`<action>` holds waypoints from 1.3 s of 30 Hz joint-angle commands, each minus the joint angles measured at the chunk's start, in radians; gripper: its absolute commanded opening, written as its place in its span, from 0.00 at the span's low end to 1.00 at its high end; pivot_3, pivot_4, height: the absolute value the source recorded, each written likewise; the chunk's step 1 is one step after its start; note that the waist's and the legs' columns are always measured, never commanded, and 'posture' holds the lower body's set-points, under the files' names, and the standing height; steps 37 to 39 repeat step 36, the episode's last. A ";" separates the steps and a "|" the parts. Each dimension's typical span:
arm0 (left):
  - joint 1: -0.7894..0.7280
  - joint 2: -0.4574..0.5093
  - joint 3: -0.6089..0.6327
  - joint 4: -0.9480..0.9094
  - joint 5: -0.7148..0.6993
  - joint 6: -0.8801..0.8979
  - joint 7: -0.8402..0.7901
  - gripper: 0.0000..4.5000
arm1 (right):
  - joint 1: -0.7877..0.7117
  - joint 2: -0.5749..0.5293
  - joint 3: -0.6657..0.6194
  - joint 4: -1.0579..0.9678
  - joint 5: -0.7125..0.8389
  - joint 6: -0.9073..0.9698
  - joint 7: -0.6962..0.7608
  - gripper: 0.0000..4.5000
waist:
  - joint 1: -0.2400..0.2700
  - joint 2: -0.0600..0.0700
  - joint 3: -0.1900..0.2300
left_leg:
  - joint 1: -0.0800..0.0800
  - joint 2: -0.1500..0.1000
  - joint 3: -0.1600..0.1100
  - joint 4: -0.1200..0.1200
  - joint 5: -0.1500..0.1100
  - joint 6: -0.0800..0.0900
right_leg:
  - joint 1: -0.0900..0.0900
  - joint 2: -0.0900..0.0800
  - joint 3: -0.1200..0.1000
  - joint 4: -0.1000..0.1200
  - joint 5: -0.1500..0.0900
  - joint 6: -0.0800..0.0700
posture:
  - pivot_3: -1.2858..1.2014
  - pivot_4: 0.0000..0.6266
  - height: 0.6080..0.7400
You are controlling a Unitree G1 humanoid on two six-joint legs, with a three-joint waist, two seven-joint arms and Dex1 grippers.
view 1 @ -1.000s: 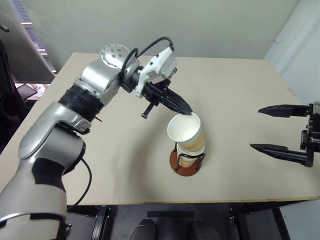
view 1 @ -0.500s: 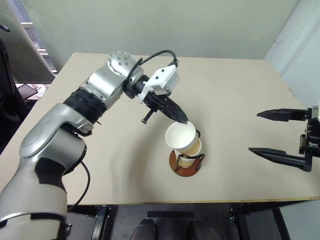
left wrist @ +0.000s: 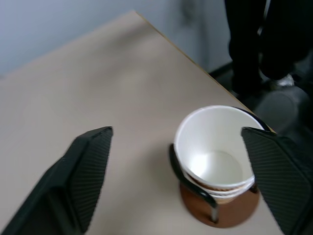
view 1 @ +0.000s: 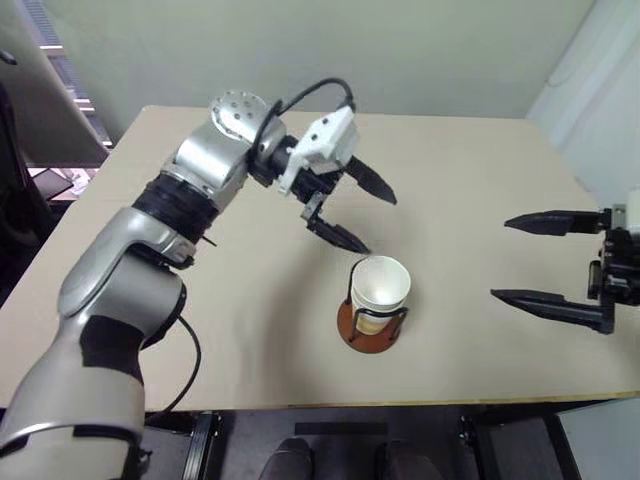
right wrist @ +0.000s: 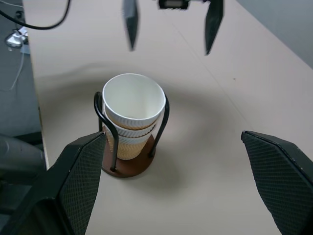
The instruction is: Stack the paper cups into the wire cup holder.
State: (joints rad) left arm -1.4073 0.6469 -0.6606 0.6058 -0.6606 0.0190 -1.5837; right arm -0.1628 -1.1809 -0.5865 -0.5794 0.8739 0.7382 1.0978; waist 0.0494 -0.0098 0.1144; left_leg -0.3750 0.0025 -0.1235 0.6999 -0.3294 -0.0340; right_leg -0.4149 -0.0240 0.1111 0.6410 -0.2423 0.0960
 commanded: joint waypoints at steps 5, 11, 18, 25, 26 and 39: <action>0.090 0.072 0.267 -0.101 0.053 0.141 -0.004 1.00 | -0.123 -0.007 0.169 0.146 -0.082 -0.119 0.065 1.00 | -0.003 0.000 0.000 | 0.000 0.000 0.000 0.000 0.000 0.000 | -0.001 0.001 0.000 0.001 0.000 0.001 | 0.52 0.24 1.00; 0.219 0.200 0.455 -0.200 0.063 0.295 0.040 1.00 | -0.183 0.009 0.268 0.308 -0.155 -0.188 0.133 1.00 | -0.005 0.000 0.000 | 0.001 0.000 0.000 -0.001 0.000 0.000 | -0.002 0.001 -0.001 0.001 0.000 0.001 | 0.52 0.24 1.00; 0.588 0.452 0.711 -0.300 0.028 0.435 0.050 1.00 | -0.228 0.024 0.324 0.482 -0.218 -0.225 0.203 1.00 | -0.018 0.001 -0.001 | 0.002 0.001 0.000 -0.003 0.001 -0.001 | -0.003 0.002 0.000 0.001 0.000 0.000 | 0.52 0.24 1.00; 1.023 0.486 1.027 -0.519 -0.066 0.552 0.130 1.00 | -0.257 0.029 0.354 0.542 -0.242 -0.230 0.257 1.00 | -0.014 0.002 -0.001 | 0.003 0.002 -0.002 -0.002 0.001 -0.001 | -0.001 0.001 0.001 0.003 -0.002 -0.005 | 0.52 0.24 1.00; 1.051 0.481 1.051 -0.544 -0.079 0.566 0.140 1.00 | -0.262 0.031 0.354 0.544 -0.240 -0.230 0.265 1.00 | -0.013 0.002 -0.001 | 0.003 0.002 -0.002 -0.003 0.001 -0.001 | -0.001 0.001 0.001 0.004 -0.002 -0.006 | 0.52 0.24 1.00; 1.151 0.457 1.130 -0.596 -0.110 0.585 0.168 1.00 | -0.244 0.048 0.334 0.536 -0.244 -0.220 0.266 1.00 | -0.017 0.002 -0.001 | 0.010 0.003 -0.001 -0.006 0.001 -0.002 | 0.001 0.001 0.001 0.006 -0.004 -0.015 | 0.52 0.24 1.00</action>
